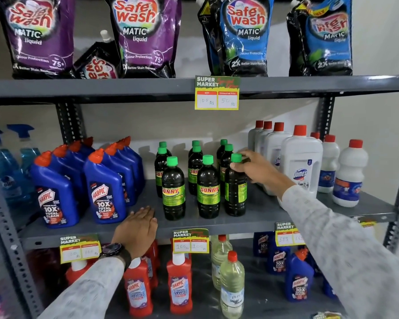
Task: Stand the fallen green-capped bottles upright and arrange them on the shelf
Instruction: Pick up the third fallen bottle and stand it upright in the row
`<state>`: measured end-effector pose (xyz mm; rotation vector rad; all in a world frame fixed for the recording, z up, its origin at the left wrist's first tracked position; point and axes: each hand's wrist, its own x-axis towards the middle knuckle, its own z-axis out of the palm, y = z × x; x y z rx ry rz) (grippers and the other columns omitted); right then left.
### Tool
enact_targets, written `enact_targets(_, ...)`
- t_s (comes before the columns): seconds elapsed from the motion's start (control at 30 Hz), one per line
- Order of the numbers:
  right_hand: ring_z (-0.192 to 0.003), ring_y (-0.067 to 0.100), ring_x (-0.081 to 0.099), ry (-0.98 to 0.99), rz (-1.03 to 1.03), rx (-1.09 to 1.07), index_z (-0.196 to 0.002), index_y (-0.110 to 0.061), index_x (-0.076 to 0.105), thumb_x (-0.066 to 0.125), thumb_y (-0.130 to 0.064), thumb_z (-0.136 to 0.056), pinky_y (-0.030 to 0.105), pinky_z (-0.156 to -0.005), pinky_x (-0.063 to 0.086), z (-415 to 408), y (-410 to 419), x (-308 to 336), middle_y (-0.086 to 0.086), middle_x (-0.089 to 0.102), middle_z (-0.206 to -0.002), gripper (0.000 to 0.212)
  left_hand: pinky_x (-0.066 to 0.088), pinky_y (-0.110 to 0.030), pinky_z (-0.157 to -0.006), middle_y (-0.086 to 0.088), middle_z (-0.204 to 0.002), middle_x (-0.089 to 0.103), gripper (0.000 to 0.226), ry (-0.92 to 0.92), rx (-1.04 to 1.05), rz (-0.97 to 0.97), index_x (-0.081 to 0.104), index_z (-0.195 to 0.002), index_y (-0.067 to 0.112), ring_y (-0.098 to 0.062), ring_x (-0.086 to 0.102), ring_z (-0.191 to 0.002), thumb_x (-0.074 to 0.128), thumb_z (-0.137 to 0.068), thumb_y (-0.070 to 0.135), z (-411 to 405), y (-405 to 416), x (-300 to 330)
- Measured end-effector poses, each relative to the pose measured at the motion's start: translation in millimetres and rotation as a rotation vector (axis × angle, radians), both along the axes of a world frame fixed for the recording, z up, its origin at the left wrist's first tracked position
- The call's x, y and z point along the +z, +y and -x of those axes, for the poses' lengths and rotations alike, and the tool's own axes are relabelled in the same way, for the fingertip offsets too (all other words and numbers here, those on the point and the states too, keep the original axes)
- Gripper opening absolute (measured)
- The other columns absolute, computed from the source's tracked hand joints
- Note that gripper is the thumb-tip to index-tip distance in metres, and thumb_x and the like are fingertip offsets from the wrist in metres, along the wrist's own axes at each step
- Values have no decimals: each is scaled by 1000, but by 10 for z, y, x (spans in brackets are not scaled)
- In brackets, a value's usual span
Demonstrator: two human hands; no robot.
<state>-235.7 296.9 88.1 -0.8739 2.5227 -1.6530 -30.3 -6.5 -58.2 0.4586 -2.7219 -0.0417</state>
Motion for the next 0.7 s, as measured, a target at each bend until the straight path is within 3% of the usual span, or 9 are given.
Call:
enact_targets(0.1, -103, 11, 66, -98, 93, 61, -109, -33, 71, 72, -11, -91, 27, -71, 43, 27, 26, -14, -12, 76, -102, 29, 15, -34, -127, -1, -165, 27, 58, -26, 6, 0, 29, -156, 15, -13, 23, -153, 17, -105, 39, -2, -6, 2)
enact_targets(0.23, -98, 15, 68, -49, 115, 43, -95, -28, 74, 77, -1, -85, 25, -84, 51, 57, 19, -64, -12, 79, -86, 29, 14, -34, -127, -1, -166, 25, 58, -43, 8, -5, 26, -157, 15, -13, 21, -154, 16, -105, 39, -5, 1, 16)
enact_targets(0.3, -102, 19, 69, -4, 97, -13, -104, -21, 72, 86, -12, -79, 38, -98, 52, 61, 6, -97, -2, 77, -99, 30, 14, -34, -127, -1, -166, 25, 58, -46, 9, -4, 26, -157, 15, -13, 21, -154, 16, -105, 39, -4, 8, 20)
enact_targets(0.33, -103, 20, 68, 43, 59, -59, -109, -18, 70, 90, -21, -75, 40, -98, 52, 51, -4, -113, 1, 75, -105, 39, 14, -34, -127, -1, -166, 24, 58, -51, 10, -3, 26, -157, 15, -12, 21, -154, 16, -105, 39, -3, 10, 22)
enact_targets(0.43, -92, 15, 64, 182, -21, -190, -109, -19, 63, 93, -44, -67, 37, -83, 53, -22, -27, -163, -4, 67, -99, 57, 14, -35, -127, -1, -167, 23, 59, -59, 13, -2, 25, -157, 16, -12, 20, -154, 15, -105, 40, -2, 6, 23)
enact_targets(0.53, -95, 11, 64, 184, 7, -171, -113, -21, 63, 88, -48, -73, 36, -83, 52, -38, -17, -192, -7, 67, -104, 54, 14, -35, -127, -1, -167, 24, 58, -58, 13, -3, 26, -157, 16, -12, 20, -154, 15, -105, 39, -6, 4, 17)
enact_targets(0.63, -111, 21, 67, 11, 152, -32, -115, -26, 68, 77, -22, -86, 37, -96, 50, 11, 7, -168, -5, 73, -111, 31, 12, -34, -128, -1, -166, 24, 58, -46, 12, -10, 27, -157, 16, -12, 19, -154, 16, -105, 39, -1, 5, 18)
enact_targets(0.7, -114, 24, 67, -45, 157, 41, -115, -24, 70, 71, -4, -86, 44, -105, 48, 50, 17, -180, 0, 76, -113, 35, 12, -34, -128, -1, -167, 23, 58, -52, 14, -5, 26, -157, 16, -12, 19, -154, 16, -105, 39, -1, 7, 22)
